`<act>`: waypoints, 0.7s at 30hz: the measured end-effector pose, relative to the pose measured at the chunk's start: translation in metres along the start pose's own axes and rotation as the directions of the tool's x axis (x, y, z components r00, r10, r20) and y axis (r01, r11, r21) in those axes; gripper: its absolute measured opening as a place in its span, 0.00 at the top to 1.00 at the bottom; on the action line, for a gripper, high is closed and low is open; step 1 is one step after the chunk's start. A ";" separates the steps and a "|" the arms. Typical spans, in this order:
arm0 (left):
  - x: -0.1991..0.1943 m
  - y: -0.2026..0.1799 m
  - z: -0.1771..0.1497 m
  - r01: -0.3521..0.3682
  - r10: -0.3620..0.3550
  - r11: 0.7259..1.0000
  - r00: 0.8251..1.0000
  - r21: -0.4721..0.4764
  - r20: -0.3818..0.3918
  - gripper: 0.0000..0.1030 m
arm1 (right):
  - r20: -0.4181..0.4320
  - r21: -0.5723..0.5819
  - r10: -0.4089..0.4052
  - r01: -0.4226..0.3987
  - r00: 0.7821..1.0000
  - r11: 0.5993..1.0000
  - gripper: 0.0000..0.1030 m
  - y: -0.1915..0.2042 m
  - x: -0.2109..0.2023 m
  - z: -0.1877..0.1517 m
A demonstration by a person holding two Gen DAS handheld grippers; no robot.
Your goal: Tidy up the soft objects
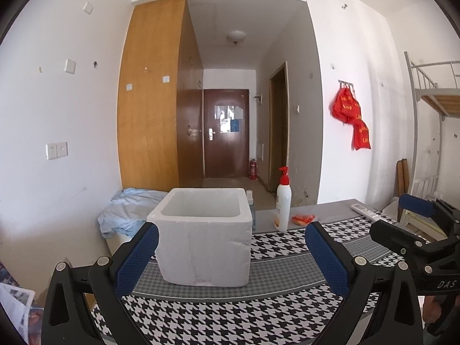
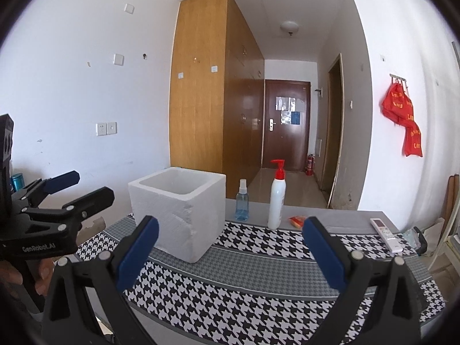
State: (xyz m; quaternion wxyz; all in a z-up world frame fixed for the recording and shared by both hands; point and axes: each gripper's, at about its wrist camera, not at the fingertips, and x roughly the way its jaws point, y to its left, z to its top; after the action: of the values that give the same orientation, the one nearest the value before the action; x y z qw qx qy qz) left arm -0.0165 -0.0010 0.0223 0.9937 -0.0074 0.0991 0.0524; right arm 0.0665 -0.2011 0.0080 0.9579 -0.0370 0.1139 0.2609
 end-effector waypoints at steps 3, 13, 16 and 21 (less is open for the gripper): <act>-0.003 0.002 -0.003 0.000 0.000 1.000 1.000 -0.009 0.003 0.01 | 0.006 0.010 0.010 -0.010 1.000 1.000 0.01 0.000 -0.001 -0.003; -0.005 -0.001 -0.017 -0.021 0.021 1.000 1.000 -0.005 0.001 0.01 | -0.009 0.029 0.013 -0.013 1.000 0.999 0.01 0.000 0.004 -0.018; -0.006 0.000 -0.020 -0.026 0.026 1.000 1.000 -0.013 0.000 0.01 | -0.013 0.033 0.016 -0.015 1.000 0.999 0.01 -0.001 0.004 -0.021; -0.007 0.001 -0.023 -0.036 0.037 0.999 0.999 -0.014 0.005 0.01 | -0.018 0.029 -0.009 0.009 1.000 1.000 0.01 -0.002 0.002 -0.024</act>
State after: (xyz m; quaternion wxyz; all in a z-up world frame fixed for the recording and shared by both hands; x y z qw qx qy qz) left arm -0.0283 -0.0012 0.0008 0.9928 -0.0122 0.0961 0.0712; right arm 0.0645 -0.2044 -0.0159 0.9584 -0.0259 0.1259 0.2547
